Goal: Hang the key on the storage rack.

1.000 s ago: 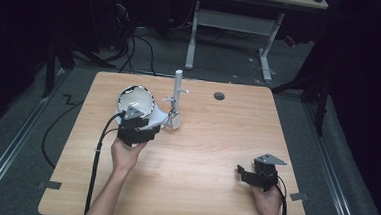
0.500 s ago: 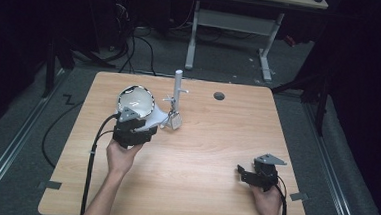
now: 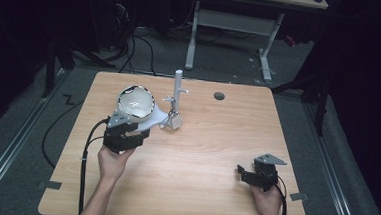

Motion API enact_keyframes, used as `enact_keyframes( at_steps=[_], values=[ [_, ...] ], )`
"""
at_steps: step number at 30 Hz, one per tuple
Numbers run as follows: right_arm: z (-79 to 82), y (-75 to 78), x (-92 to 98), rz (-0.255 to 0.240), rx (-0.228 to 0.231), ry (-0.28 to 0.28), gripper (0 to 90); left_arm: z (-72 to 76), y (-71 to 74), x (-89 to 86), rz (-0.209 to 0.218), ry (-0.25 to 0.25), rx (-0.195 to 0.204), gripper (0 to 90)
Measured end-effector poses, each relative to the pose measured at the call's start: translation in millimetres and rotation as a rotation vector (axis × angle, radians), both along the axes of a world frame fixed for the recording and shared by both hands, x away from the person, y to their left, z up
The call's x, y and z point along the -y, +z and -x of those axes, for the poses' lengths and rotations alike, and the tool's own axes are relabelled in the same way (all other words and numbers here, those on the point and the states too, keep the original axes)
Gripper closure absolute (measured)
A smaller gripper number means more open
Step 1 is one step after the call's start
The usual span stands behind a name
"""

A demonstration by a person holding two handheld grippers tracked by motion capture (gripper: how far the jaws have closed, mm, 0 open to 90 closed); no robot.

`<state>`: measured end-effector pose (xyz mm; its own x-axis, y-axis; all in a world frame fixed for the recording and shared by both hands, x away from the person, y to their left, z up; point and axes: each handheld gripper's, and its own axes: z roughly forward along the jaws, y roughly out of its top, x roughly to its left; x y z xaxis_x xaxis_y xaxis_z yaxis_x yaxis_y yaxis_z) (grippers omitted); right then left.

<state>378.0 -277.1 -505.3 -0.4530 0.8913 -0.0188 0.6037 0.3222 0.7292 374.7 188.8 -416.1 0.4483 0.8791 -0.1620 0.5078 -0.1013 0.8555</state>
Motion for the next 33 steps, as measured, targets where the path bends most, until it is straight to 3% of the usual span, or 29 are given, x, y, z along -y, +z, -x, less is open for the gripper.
enact_keyframes(
  at_steps=[33],
  values=[
    [0.0, 0.0, 0.0, 0.0, 0.0, 0.0, 26.1, 29.4, -6.0, -15.0, 0.028, 0.025, 0.01, 42.5]
  ],
)
